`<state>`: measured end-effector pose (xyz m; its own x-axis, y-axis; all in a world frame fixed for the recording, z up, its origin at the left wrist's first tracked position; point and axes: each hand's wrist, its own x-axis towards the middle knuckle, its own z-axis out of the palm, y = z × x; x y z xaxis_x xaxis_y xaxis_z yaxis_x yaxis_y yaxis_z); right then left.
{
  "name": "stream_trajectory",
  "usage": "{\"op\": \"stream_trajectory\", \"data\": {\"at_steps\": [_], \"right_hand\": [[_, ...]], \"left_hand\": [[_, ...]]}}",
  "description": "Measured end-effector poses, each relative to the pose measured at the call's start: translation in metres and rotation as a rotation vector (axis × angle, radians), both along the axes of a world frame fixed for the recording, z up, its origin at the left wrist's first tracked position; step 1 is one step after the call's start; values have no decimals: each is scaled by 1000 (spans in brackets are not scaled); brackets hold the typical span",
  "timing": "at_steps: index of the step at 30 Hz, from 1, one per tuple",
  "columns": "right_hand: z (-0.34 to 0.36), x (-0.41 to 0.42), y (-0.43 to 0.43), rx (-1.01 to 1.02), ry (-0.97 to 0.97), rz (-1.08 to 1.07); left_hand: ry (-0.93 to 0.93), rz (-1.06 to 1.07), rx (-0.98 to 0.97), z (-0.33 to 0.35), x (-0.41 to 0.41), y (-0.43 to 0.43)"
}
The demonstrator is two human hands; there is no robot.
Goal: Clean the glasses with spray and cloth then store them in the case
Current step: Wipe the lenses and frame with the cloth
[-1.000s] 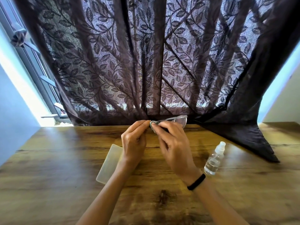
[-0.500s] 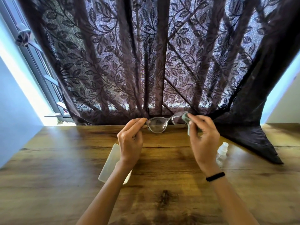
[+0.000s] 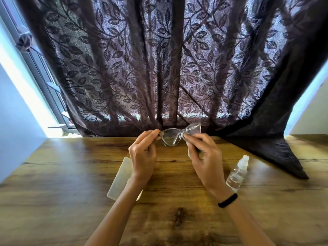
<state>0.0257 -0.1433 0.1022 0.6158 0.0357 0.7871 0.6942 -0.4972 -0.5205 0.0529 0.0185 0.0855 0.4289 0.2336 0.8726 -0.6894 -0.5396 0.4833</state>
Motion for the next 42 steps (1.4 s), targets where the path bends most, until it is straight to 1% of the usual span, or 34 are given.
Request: {"op": "stream_trajectory", "data": {"at_steps": [2,4,7,8,9,13,17,20,23,26,28,31,33,35,38,42], "right_hand": [[-2,-2,-2,136,89,84],[-6,-2,-9,329,180,71],[-9,4,-21,740,293,57],[-10,6,-25,825,316,68],[-11,8,-30,861,343,73],[-15,20,-41,825,481,76],[-11,25,-40,772,543,171],[-3,27,-38,791,500,184],[7,28,-37,796,395,170],[16,28,-34,687,282,160],[20,27,-32,605,242,153],[20,26,-29,510,247,174],[19,23,-27,473,280,225],[19,21,-26,476,315,284],[21,23,-30,534,403,342],[21,25,-33,633,508,407]], "left_hand": [[3,1,-26,-1,1,3],[-3,-28,-57,-1,2,6],[9,-57,-92,-2,2,8],[20,-69,-111,-3,3,8],[34,-92,-136,-4,3,8],[103,-193,-235,-6,1,5],[135,-242,-264,-4,-1,4],[154,-270,-267,-4,-2,5],[192,-317,-291,-3,-5,5],[202,-331,-298,-3,-7,6],[208,-318,-286,-4,-8,6],[276,-274,-354,-7,-6,5],[318,-268,-409,-8,-5,4],[342,-292,-446,-7,-4,4],[387,-380,-525,-5,-6,4],[500,-453,-596,-4,-7,4]]}}
